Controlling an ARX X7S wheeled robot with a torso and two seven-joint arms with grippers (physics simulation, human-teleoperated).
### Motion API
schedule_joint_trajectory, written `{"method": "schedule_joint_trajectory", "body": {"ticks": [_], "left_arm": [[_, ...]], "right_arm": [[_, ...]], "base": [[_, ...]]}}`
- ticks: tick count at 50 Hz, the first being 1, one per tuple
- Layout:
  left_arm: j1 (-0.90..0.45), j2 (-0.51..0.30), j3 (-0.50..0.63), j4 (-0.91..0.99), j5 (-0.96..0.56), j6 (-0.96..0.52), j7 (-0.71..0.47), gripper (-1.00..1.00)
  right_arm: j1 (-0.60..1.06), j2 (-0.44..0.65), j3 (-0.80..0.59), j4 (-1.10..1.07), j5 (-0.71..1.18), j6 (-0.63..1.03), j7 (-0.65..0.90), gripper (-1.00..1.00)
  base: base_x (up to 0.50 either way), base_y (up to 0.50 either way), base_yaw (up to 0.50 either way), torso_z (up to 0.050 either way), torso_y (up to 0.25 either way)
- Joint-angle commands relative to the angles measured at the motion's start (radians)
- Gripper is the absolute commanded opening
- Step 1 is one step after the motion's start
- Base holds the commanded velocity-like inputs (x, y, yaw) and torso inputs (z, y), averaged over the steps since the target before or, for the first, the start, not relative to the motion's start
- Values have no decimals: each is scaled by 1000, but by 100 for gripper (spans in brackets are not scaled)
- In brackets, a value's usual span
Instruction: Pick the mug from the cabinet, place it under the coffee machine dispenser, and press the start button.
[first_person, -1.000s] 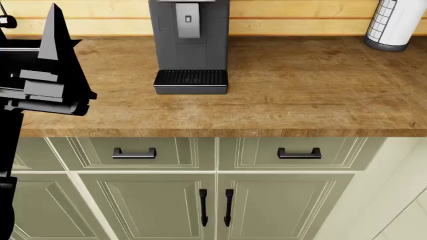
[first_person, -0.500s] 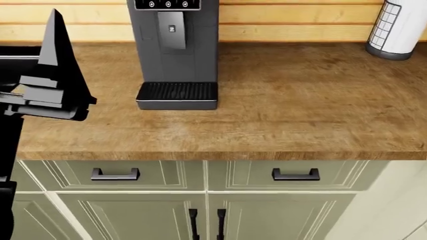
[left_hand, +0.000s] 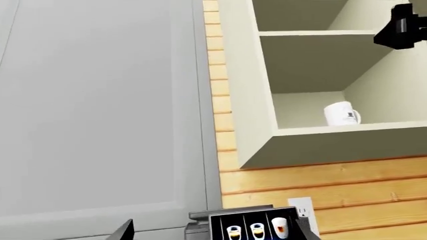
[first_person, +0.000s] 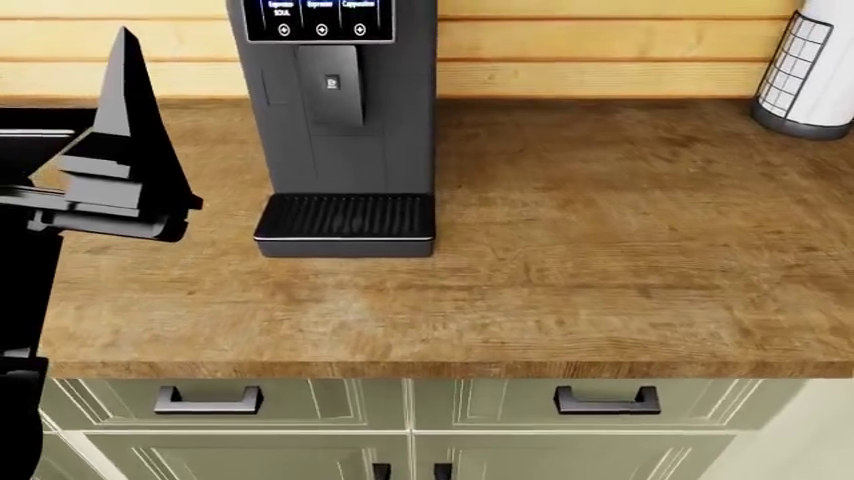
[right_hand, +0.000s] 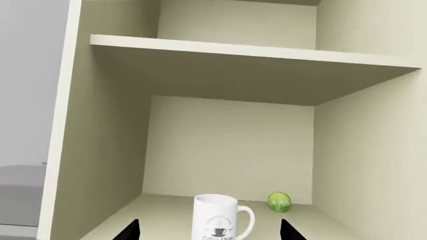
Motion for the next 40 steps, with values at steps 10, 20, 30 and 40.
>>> {"method": "schedule_joint_trajectory", "body": {"ticks": [10,20,30,40], "left_arm": [[-7,-26,-104,29,-46,5,-35,100],[-3,-35,-162,0,-28,58,-30,100],[12,-23,-133,-43,10,105,-14,100],[18,-28,-140,-29,-6,95,-23,100]], "right_arm": [[-1,1,-11,0,1,12,-6,100],[-23,-6,1,0,5,1,12,100],[-29,-5,18,0,4,17,17,100],[-37,2,-2,0,-3,35,32,100]], "base": [[238,0,0,0,1],[236,0,0,0,0],[195,0,0,0,0],[105,0,0,0,1]]}}
